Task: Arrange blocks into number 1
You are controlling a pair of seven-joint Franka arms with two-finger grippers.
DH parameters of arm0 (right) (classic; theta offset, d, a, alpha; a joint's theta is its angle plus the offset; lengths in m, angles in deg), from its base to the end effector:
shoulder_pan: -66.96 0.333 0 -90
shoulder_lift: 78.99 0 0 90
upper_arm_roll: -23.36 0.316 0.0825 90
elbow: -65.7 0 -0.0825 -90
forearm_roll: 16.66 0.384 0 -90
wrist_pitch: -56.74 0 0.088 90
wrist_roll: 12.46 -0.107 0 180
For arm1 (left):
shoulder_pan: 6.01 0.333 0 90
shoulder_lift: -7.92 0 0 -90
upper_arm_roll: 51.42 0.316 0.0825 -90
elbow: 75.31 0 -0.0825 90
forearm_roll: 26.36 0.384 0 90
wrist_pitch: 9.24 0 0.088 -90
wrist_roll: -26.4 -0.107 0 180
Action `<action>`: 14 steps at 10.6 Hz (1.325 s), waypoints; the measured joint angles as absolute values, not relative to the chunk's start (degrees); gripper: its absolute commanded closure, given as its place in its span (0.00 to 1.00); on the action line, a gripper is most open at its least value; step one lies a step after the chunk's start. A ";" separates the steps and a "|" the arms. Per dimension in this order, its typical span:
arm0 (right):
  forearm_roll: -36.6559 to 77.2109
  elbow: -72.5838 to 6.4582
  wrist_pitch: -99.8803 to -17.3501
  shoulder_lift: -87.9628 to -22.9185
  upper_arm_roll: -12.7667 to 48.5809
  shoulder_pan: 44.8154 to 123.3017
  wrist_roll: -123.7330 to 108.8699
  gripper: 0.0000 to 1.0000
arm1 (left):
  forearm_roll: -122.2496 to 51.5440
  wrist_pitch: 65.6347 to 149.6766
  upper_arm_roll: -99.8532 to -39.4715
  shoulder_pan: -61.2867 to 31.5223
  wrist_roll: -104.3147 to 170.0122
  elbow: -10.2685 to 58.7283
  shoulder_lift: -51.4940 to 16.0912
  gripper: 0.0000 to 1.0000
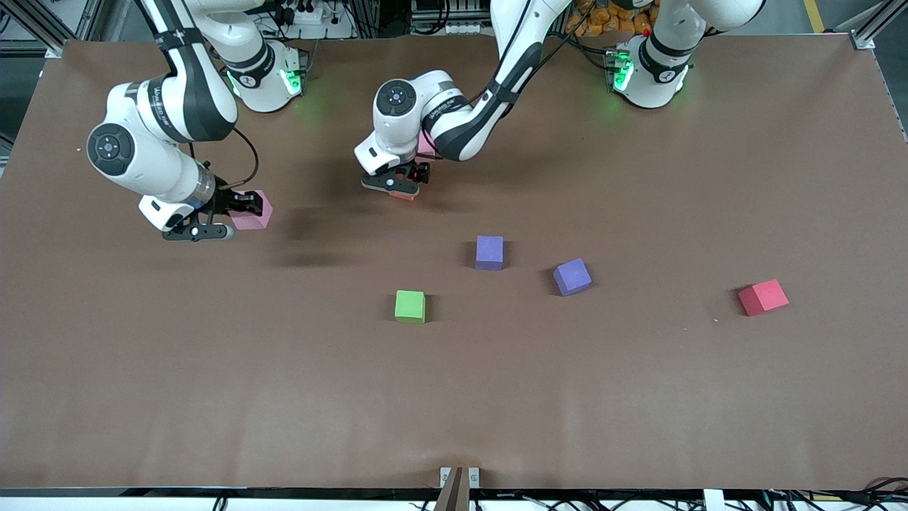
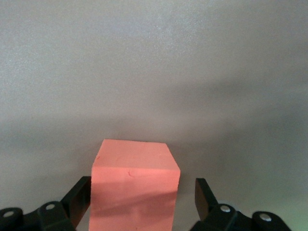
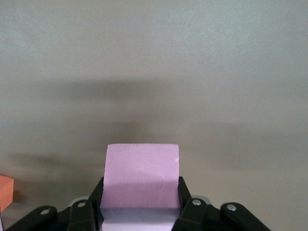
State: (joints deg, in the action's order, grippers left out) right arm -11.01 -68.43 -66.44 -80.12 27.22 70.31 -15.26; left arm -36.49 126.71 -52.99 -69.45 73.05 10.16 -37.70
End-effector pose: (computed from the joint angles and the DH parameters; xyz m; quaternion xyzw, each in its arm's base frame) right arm 0.4776 0.0645 0.3287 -0.9956 -0.0078 0.0885 0.0305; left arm 0.3073 -0.6557 0.2060 0.9919 -0.0942 -0.0373 0.0761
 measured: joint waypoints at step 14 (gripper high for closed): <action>-7.42 -68.31 -68.40 -78.91 27.81 77.41 -15.42 0.47 | -36.48 119.16 -51.68 -67.21 72.57 11.62 -34.08 1.00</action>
